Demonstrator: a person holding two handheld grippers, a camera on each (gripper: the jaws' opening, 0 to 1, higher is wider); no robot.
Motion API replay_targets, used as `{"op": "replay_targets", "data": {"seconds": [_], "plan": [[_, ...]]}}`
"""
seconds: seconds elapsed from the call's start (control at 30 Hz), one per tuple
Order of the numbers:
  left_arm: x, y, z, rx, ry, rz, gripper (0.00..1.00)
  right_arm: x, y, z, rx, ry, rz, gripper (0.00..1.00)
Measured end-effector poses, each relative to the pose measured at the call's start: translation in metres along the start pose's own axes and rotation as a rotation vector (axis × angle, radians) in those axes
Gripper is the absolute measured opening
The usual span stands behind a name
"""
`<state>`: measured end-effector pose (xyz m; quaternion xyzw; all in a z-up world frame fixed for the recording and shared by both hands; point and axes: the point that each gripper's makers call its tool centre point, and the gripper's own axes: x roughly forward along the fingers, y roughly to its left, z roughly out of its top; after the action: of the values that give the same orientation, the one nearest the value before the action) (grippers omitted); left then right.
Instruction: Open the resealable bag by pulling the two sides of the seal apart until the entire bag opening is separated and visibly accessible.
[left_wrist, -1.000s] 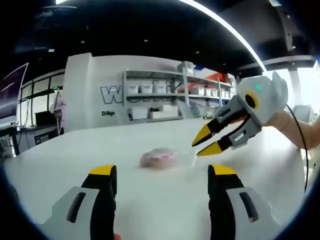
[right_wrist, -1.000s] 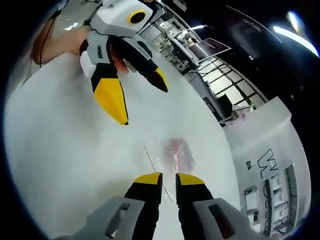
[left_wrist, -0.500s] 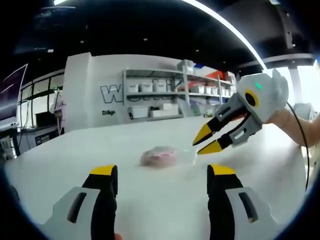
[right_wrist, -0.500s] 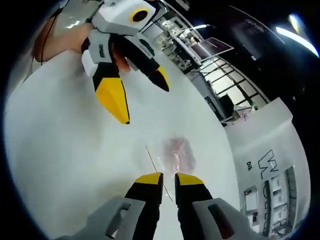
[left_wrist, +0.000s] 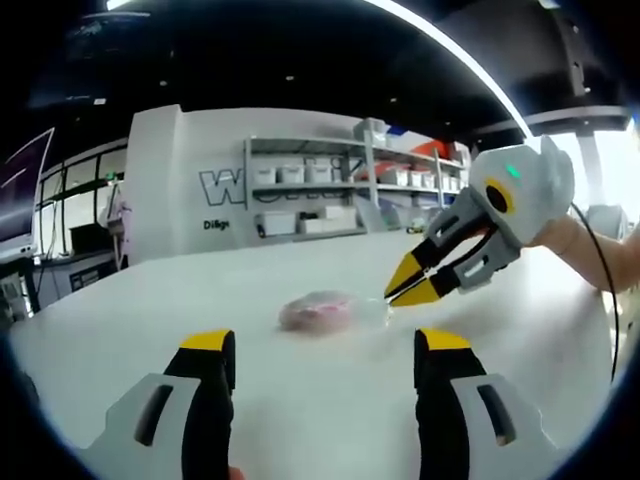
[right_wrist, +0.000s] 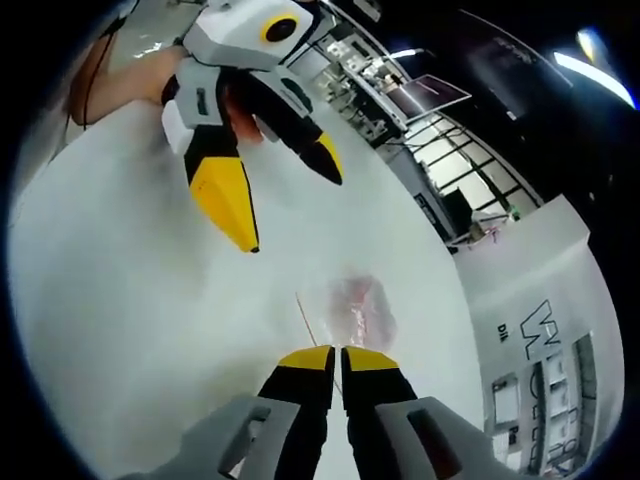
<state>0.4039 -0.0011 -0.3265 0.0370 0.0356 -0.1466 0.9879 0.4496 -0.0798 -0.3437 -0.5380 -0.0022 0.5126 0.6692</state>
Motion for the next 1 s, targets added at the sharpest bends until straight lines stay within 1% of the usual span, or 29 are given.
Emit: {"op": "replay_targets", "data": {"seconds": [0.27,0.43,0.6,0.83,0.93,1.0], "plan": [[0.000,0.000,-0.001,0.000,0.002,0.001,0.73,0.000,0.001,0.000,-0.006,0.004,0.008,0.00],[0.000,0.000,-0.001,-0.001,0.002,0.000,0.73,-0.001,0.000,0.000,0.008,0.002,0.000,0.00],[0.000,-0.001,0.000,0.002,0.002,-0.004,0.73,-0.002,0.000,0.002,0.076,-0.005,0.022,0.00],[0.000,-0.004,0.001,-0.003,-0.006,-0.020,0.72,-0.007,-0.007,0.008,0.190,-0.055,0.018,0.00],[0.001,-0.005,0.001,0.002,-0.004,-0.021,0.72,-0.008,-0.009,0.009,0.211,-0.066,0.014,0.00],[0.001,-0.005,0.001,0.004,-0.003,-0.022,0.72,-0.008,-0.008,0.008,0.209,-0.059,0.017,0.00]]}}
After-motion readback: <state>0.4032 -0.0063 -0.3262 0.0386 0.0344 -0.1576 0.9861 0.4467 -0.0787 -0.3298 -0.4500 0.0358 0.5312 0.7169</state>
